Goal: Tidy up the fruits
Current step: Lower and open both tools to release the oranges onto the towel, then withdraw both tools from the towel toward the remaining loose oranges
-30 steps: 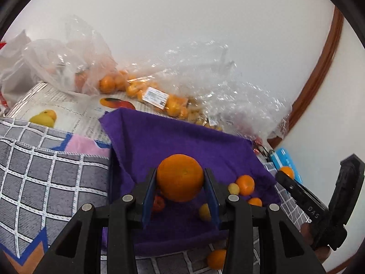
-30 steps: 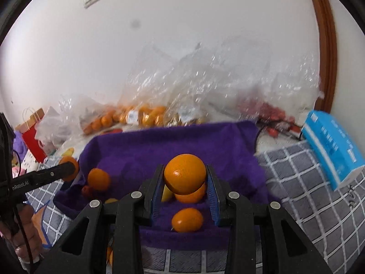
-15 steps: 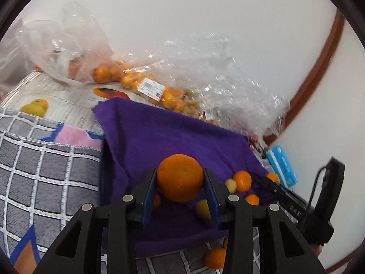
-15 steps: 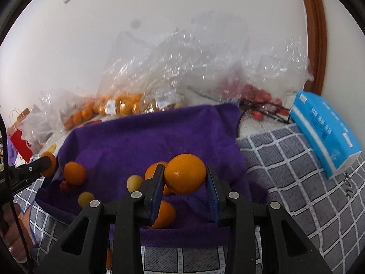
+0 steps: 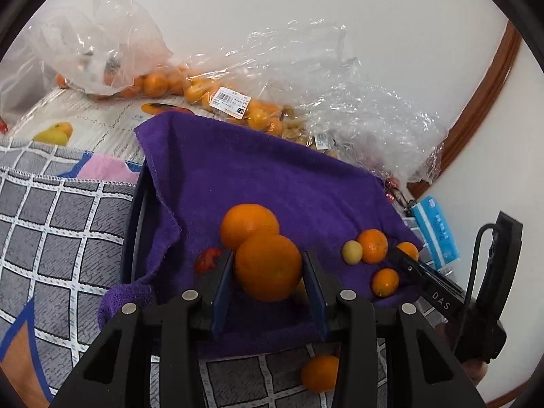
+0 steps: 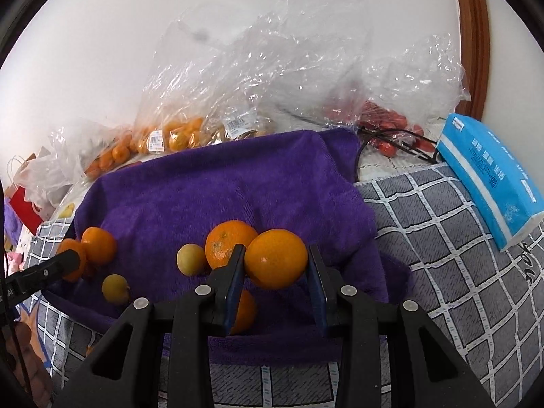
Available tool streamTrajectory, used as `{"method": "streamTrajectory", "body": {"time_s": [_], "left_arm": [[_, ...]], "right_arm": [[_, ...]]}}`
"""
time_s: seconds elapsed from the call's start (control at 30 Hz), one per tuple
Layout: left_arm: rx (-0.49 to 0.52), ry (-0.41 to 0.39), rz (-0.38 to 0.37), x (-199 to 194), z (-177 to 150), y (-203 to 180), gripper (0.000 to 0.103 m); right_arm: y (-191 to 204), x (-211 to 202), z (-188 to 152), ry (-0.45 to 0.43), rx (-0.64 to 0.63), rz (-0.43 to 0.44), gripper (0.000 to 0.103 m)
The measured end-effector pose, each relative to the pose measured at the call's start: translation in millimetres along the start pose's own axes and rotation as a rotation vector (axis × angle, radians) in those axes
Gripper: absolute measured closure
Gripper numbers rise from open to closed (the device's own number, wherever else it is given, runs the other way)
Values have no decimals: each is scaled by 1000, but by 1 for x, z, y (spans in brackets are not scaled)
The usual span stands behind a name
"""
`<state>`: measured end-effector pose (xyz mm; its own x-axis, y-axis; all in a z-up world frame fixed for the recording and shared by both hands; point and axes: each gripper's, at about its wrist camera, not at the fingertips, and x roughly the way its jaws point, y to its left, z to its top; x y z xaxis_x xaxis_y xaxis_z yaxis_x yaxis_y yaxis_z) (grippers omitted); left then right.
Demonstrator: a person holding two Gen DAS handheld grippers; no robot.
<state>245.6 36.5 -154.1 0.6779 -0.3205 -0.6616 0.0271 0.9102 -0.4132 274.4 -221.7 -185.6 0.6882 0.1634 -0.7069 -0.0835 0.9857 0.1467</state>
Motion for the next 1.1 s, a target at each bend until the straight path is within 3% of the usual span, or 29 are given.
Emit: {"method": "streamTrajectory", "body": {"time_s": [0.27, 0.47, 0.57, 0.73, 0.9, 1.1], "left_arm": [[-9, 0, 8, 0, 1, 2, 65], [5, -43, 9, -5, 2, 1, 63], [26, -82, 11, -12, 3, -2, 59], [33, -118, 12, -20, 5, -4, 57], [40, -145, 21, -27, 10, -2, 53], [28, -186, 50, -37, 16, 2, 52]], "right_arm": [[3, -2, -1, -17, -13, -2, 65], [3, -12, 0, -70, 3, -3, 51], [5, -15, 0, -87, -7, -34, 48], [12, -18, -1, -101, -46, -88, 48], [17, -27, -2, -136, -76, -76, 48], [25, -42, 3, -117, -61, -47, 48]]}}
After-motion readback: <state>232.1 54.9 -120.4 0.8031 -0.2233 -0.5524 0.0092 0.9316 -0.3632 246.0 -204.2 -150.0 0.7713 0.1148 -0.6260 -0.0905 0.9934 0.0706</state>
